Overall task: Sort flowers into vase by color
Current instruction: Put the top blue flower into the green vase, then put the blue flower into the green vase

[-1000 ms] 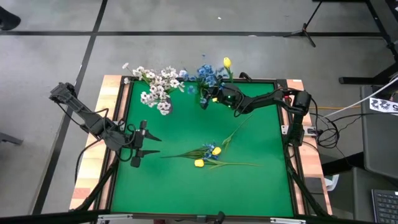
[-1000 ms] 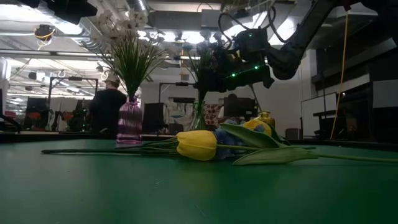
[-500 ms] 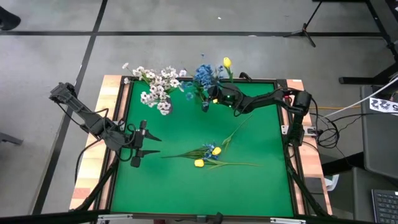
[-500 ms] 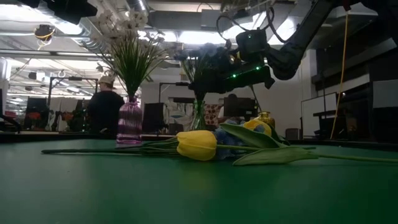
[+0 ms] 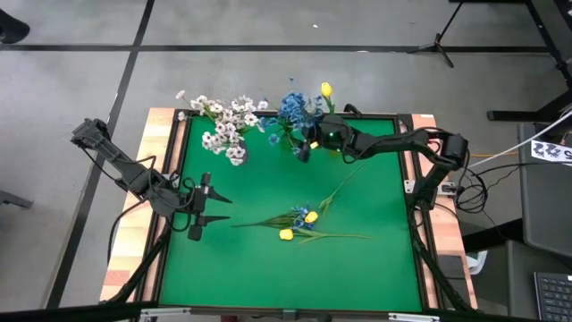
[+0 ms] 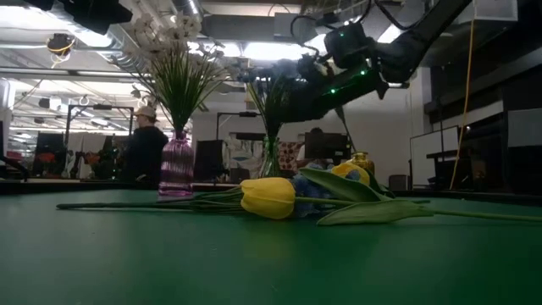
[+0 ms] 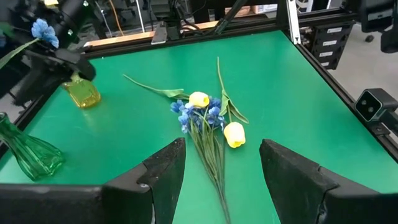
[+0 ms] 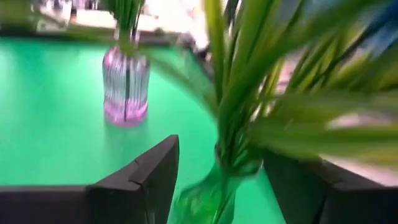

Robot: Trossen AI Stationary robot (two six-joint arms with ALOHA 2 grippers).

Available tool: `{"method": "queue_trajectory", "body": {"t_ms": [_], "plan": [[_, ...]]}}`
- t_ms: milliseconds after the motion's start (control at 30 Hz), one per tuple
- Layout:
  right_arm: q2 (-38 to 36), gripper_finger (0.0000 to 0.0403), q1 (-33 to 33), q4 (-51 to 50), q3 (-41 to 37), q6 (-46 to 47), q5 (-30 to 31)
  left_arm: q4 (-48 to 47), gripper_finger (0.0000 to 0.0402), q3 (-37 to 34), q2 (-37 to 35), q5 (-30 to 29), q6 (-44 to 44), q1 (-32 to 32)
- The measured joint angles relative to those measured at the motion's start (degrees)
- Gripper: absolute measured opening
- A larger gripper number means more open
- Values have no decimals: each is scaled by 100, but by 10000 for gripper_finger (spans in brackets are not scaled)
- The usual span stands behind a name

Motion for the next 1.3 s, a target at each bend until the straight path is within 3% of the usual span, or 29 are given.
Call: {"method": "queue_trajectory", "body": {"t_ms": [267, 500, 867, 1100, 1300], "plan": [[-227, 228, 9, -1219, -2, 50, -512, 0, 205, 0, 0, 0, -75, 0], [-793, 227, 152, -2452, -2, 8, -678, -4, 205, 0, 138, 2, -685, 0], [-1637, 227, 1092, -4343, -2, 161, 116, 277, 205, 0, 1796, 272, -1374, 0], [-1741, 227, 1721, -4849, -2, 486, 471, 1128, 205, 0, 2835, 730, -1301, 0], [-1741, 227, 2170, -4885, -2, 614, 956, 1863, 205, 0, 3491, 669, -1128, 151]]}}
